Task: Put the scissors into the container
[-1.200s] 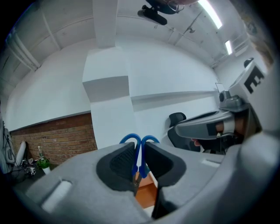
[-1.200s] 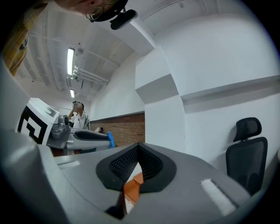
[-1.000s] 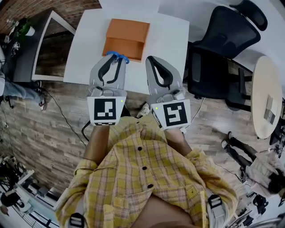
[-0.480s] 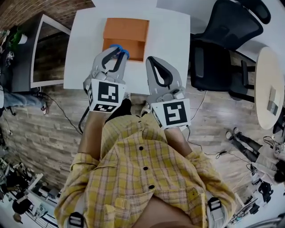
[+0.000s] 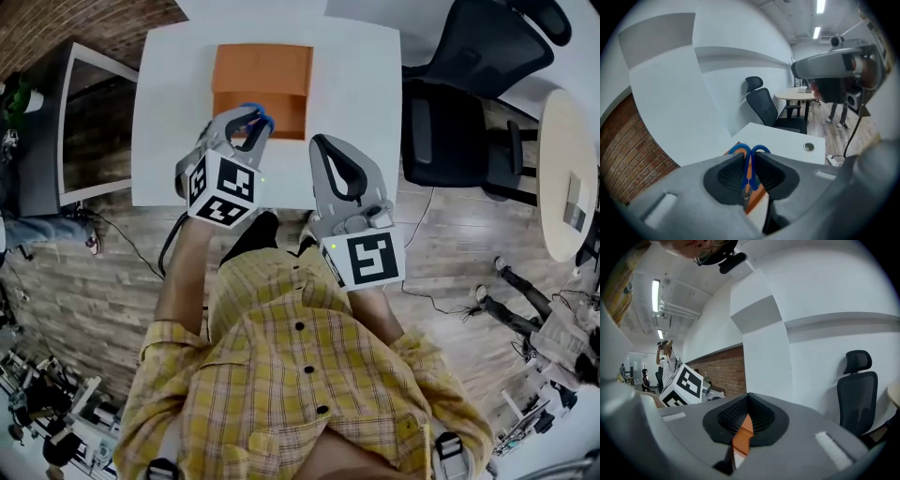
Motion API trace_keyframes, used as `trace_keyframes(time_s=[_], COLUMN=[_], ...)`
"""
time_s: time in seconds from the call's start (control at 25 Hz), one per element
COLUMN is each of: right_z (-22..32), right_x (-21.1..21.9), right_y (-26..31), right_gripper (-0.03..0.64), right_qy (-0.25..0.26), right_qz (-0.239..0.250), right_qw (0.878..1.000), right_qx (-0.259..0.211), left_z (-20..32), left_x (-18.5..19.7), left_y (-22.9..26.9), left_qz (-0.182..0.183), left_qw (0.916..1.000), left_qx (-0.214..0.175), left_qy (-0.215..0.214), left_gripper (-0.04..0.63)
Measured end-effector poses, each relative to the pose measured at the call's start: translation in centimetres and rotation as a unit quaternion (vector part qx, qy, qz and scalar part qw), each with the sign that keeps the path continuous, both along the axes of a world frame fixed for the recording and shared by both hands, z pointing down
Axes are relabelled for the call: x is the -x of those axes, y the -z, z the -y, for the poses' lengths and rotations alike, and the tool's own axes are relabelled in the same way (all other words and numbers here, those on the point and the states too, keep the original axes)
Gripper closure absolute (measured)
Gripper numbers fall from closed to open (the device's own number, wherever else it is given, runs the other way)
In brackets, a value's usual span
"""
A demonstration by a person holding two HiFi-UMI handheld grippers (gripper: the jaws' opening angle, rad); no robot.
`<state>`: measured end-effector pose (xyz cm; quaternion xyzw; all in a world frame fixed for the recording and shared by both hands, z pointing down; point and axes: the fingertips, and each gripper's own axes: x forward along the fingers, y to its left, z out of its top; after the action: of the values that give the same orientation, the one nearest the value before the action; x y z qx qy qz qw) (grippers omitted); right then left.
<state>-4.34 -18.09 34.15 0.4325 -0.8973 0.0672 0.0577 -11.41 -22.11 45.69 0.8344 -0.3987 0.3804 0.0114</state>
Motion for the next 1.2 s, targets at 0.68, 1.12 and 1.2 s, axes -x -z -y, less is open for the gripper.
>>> trace_keyframes(time_s=[0.68,1.12,1.2], right_z=[0.9,0.9,0.9], right_x=[0.6,0.4,0.3], right_y=[-1.8,-2.5,-2.6], right_gripper=[0.611,0.611,0.611], right_qy=[-0.020,-0.029,-0.029], right_qz=[-0.011,-0.018,-0.019], right_qw=[1.000,0.999,0.999], right_qx=[0.022,0.029,0.028], left_z=[2.4,3.2,3.1], left_x=[-0.2,0.0,0.0], left_y=[-8.6,-12.9,-13.9], left_qz=[0.129,0.172,0.181], left_qw=[0.9807,0.9672,0.9636], left_qx=[0.059,0.072,0.081], left_qy=[-0.135,-0.172,-0.179], left_gripper=[0.520,0.520,0.520])
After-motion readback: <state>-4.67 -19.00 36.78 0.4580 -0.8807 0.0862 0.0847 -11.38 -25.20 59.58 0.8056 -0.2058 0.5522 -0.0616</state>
